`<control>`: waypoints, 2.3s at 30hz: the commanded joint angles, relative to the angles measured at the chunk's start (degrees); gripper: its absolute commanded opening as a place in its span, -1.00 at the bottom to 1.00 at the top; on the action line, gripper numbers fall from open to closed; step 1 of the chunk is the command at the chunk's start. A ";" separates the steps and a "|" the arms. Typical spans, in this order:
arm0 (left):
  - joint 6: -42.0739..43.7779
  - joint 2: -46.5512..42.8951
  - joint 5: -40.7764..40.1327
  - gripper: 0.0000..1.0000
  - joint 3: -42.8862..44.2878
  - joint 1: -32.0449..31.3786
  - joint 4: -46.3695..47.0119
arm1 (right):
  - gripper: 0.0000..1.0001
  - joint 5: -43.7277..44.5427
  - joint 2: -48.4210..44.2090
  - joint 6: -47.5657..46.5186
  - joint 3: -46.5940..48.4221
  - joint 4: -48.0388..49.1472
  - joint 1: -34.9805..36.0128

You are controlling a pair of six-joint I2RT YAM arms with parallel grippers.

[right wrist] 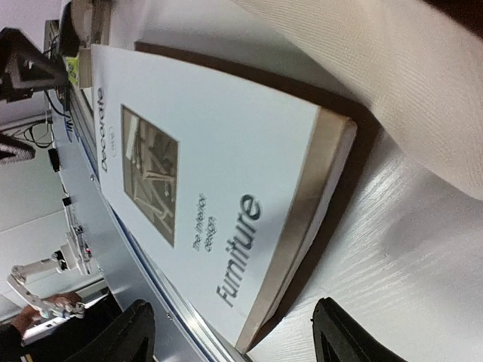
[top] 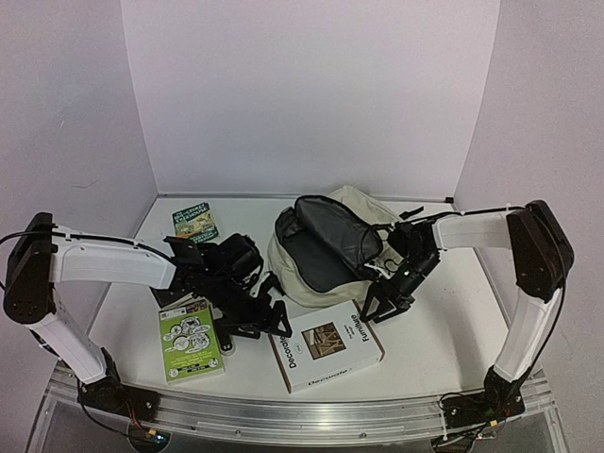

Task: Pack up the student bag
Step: Pick up the book from the center of the board.

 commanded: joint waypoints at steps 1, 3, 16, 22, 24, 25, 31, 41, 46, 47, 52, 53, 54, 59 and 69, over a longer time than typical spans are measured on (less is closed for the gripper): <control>-1.62 1.25 -1.72 0.71 -0.48 -0.85 2.13 | 0.30 -2.76 1.05 4.18 -2.03 6.65 1.23; -1.62 3.07 -1.58 0.70 -0.06 -1.11 3.20 | 0.15 -3.63 0.80 5.06 -2.84 8.68 2.26; 1.46 11.25 -1.11 0.67 5.56 -2.34 4.72 | -0.61 -3.09 1.21 6.53 -4.98 13.92 3.86; 3.49 9.86 -2.29 0.68 7.29 -3.20 3.14 | -1.00 -6.45 -7.22 8.14 -3.92 13.44 3.83; 4.42 7.53 -2.89 0.75 7.14 -3.37 2.17 | -1.00 -5.96 -11.82 8.33 -3.73 13.10 3.84; 4.96 6.05 -3.36 0.79 6.88 -3.40 1.65 | -1.00 -5.24 -13.90 8.27 -3.64 12.85 3.85; 12.44 -4.24 -7.28 0.98 7.61 -3.40 -3.32 | -1.00 -0.25 -21.48 2.78 -2.23 9.20 3.84; 30.24 -3.16 -8.02 0.99 13.79 -3.38 -8.98 | -1.00 6.41 -23.59 -19.25 6.54 -2.09 4.82; 36.87 3.56 -8.32 0.99 19.92 -3.11 -10.98 | -1.00 9.33 -25.18 -27.02 8.70 -4.15 7.07; 37.71 3.86 -8.20 0.99 20.22 -2.90 -10.49 | -1.00 9.97 -25.56 -28.28 8.84 -4.26 7.57; 39.16 4.73 -4.79 0.99 21.07 -2.33 -7.41 | -1.00 12.93 -27.55 -34.64 9.09 -4.38 10.31; 39.28 5.29 -3.44 0.99 21.43 -2.31 -7.00 | -1.00 13.37 -27.77 -35.63 9.23 -4.39 10.82; 39.41 5.68 -2.47 0.99 21.75 -2.30 -6.57 | -1.00 13.69 -28.01 -36.76 9.25 -4.38 11.26; 39.91 7.43 2.45 0.99 22.96 -2.34 -3.79 | -1.00 15.81 -28.67 -40.73 8.76 -3.58 13.03; 29.85 4.29 8.03 -0.21 19.19 -1.77 5.82 | -0.91 18.06 -23.71 -29.91 14.41 0.56 13.06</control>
